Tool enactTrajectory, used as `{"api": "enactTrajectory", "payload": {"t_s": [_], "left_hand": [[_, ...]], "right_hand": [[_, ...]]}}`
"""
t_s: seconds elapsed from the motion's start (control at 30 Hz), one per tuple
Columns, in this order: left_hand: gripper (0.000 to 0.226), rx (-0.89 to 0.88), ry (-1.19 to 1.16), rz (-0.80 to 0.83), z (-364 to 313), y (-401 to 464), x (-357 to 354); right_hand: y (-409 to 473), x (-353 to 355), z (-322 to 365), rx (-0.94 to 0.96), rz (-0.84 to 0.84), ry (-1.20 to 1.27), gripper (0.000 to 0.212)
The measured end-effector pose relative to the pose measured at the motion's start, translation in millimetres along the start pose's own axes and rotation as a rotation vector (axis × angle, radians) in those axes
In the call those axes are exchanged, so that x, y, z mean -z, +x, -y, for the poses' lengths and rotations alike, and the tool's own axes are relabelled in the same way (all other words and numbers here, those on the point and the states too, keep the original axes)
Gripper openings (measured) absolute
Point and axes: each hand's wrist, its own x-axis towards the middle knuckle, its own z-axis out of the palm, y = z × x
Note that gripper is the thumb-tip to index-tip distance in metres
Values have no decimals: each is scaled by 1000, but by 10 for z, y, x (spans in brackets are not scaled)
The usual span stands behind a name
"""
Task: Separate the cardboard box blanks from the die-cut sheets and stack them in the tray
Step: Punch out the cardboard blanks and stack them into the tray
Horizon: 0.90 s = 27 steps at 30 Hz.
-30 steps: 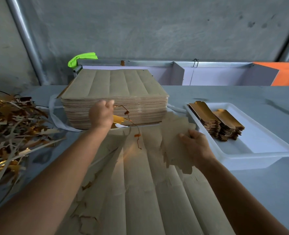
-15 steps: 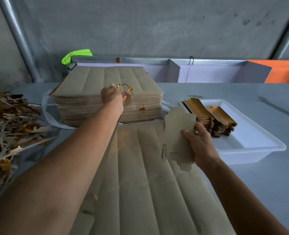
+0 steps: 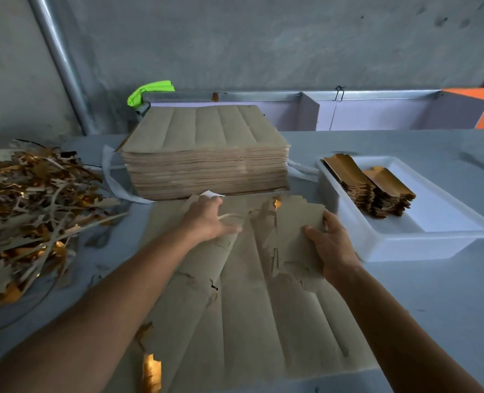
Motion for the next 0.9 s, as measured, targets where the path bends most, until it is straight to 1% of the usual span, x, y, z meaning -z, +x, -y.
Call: {"api": "enactTrajectory", "payload": {"t_s": [0.07,0.13,0.27,0.4,0.53,0.67,0.73,0.8,0.83,0.9], "left_hand": [[83,72,177,44,-1,-37,-151],[79,105,267,62,0,-8,-254],[68,-17,245,41,-38,168,-332],[73,-123,198,79,-107,431,-363],[76,-150,279,152,-75,661,-453],[62,-166,345,107,-51,836,-499],[51,-154,358,88,-49,896,-484],[36,-138,331,85,-34,926,-460],[33,-134,299,83,-23,930,-452],[31,-147,225,77,-11,926,-454]], "right_hand": [[-42,-7,-4,-5,4,-10,43],[-90,-2,-10,-4,19,-14,44],[-122,47,-78,-13,49,-33,46],[-46,67,-206,-48,79,-69,52],[62,65,-282,-76,100,-46,52],[127,42,-314,-72,102,43,52],[145,4,-322,-42,90,36,62],[157,-40,-314,-32,105,64,77],[166,-55,-311,-30,128,82,81],[175,-83,-297,-29,164,61,79]]}}
